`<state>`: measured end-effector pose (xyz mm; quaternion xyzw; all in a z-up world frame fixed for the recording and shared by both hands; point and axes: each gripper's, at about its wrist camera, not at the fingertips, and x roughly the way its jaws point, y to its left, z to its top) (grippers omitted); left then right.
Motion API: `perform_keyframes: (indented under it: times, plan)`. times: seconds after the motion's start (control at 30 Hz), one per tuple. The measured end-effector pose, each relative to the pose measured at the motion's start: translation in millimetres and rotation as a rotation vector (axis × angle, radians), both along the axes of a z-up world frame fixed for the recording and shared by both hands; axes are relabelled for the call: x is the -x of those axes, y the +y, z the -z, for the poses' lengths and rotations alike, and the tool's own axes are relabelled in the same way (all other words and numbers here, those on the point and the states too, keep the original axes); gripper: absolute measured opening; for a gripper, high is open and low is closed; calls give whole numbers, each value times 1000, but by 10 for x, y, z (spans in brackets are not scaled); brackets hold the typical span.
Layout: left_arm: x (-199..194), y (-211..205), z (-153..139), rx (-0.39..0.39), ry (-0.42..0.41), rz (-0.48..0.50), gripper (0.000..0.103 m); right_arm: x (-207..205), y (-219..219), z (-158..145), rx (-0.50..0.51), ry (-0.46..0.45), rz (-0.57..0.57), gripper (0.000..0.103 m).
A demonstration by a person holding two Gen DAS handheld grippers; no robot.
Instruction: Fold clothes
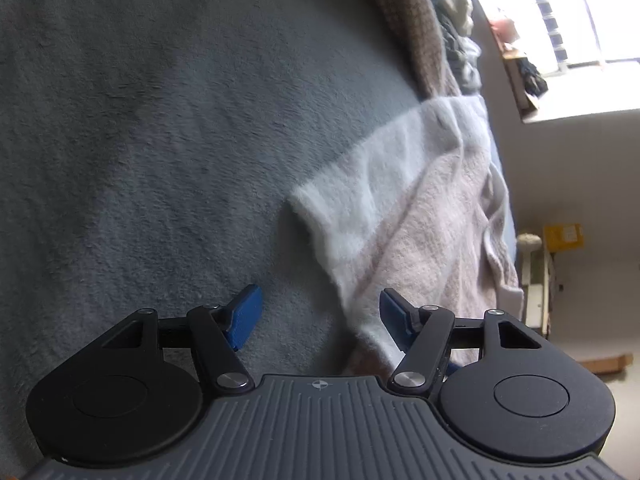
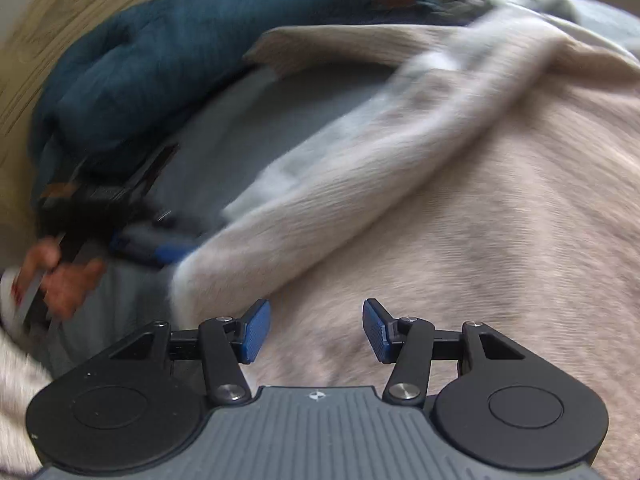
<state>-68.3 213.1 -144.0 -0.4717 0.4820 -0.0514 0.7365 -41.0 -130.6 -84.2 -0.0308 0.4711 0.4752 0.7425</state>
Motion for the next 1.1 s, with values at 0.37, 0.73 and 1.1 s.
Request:
perform_keyframes:
  times: [0.37,0.73,1.1]
  plan:
    - [-117,-57,134,128,14,-39,70,775,614,190,95,-279,-307,56]
    - [-324,-206,-54,-81,-37,-142,9,791,825,400,154,-331,-230,5]
    - [-12,64,-834,-340,-296,-158,4,414,673,392,-41,-8,-161,9]
